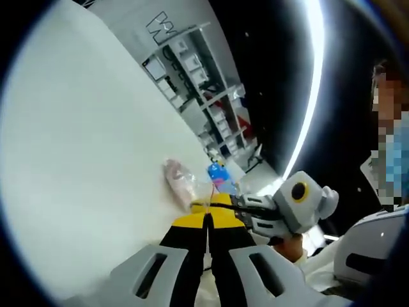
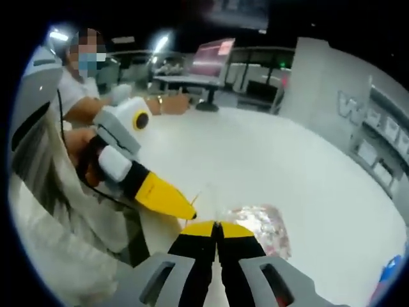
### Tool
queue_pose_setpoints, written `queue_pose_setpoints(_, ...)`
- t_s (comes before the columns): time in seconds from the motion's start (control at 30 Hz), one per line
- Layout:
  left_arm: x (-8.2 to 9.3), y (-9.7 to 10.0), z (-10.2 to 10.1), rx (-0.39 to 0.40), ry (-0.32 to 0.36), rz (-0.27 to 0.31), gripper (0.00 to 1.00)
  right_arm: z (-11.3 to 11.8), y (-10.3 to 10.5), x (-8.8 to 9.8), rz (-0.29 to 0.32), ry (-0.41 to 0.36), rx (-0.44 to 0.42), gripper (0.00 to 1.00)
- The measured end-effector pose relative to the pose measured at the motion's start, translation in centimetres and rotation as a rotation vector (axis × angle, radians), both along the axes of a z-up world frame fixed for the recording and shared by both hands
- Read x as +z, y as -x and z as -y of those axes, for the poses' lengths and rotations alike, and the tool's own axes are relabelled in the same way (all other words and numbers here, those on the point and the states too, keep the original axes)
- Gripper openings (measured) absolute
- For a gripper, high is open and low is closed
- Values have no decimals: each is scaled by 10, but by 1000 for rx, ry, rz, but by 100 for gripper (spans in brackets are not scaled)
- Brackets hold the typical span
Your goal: Open the resealable bag by pulling the two sides of the seal apart until the entire bag opening is separated and visibly accessible.
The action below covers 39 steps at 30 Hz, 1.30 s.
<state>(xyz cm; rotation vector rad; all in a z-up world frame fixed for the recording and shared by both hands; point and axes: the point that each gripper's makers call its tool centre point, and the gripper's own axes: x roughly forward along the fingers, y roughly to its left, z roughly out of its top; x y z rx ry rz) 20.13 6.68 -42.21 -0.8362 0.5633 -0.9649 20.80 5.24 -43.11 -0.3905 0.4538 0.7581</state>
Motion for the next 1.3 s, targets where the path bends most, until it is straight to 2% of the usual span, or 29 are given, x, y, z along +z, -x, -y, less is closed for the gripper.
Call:
queue_pose_setpoints(0.07, 0, 0, 0, 0, -4, 2, 0, 2, 0, 0, -3, -14, -13, 0)
queue_pose_setpoints(0.23, -4, 4, 3, -12, -75, 51, 0, 6, -1, -1, -10, -47, -49, 0)
queue_pose_setpoints(0.53, -1, 3, 1, 1, -44, 42, 1, 7, -3, 6, -22, -159, -104, 0)
queue_pose_setpoints(0.63, 7, 1, -1, 16, -27, 88, 5, 9, -6, 10, -20, -210, -131, 0)
queue_pose_setpoints(0.73, 21, -6, -6, 59, -8, 175, 17, 12, -9, 15, -17, -259, -157, 0)
queue_pose_setpoints(0.77, 23, -6, -8, 66, -14, 186, 20, 13, -10, 16, -16, -274, -164, 0)
queue_pose_setpoints(0.87, 29, -14, -17, 106, -66, 275, 23, 17, -12, 21, -11, -308, -186, 0)
queue_pose_setpoints(0.97, 30, -25, -29, 176, -150, 341, 34, 18, -14, 24, -4, -330, -197, 0)
queue_pose_setpoints(1.03, 36, -37, -42, 274, -220, 437, 47, 18, -14, 25, -4, -343, -201, 0)
queue_pose_setpoints(1.07, 39, -40, -48, 310, -257, 484, 55, 18, -14, 25, -5, -347, -202, 0)
queue_pose_setpoints(1.17, 43, -47, -58, 368, -339, 563, 87, 17, -14, 26, -6, -363, -205, 0)
queue_pose_setpoints(1.2, 43, -49, -61, 389, -346, 565, 97, 17, -15, 26, -5, -367, -206, 0)
queue_pose_setpoints(1.3, 46, -51, -69, 421, -328, 558, 100, 16, -15, 29, 1, -376, -207, 0)
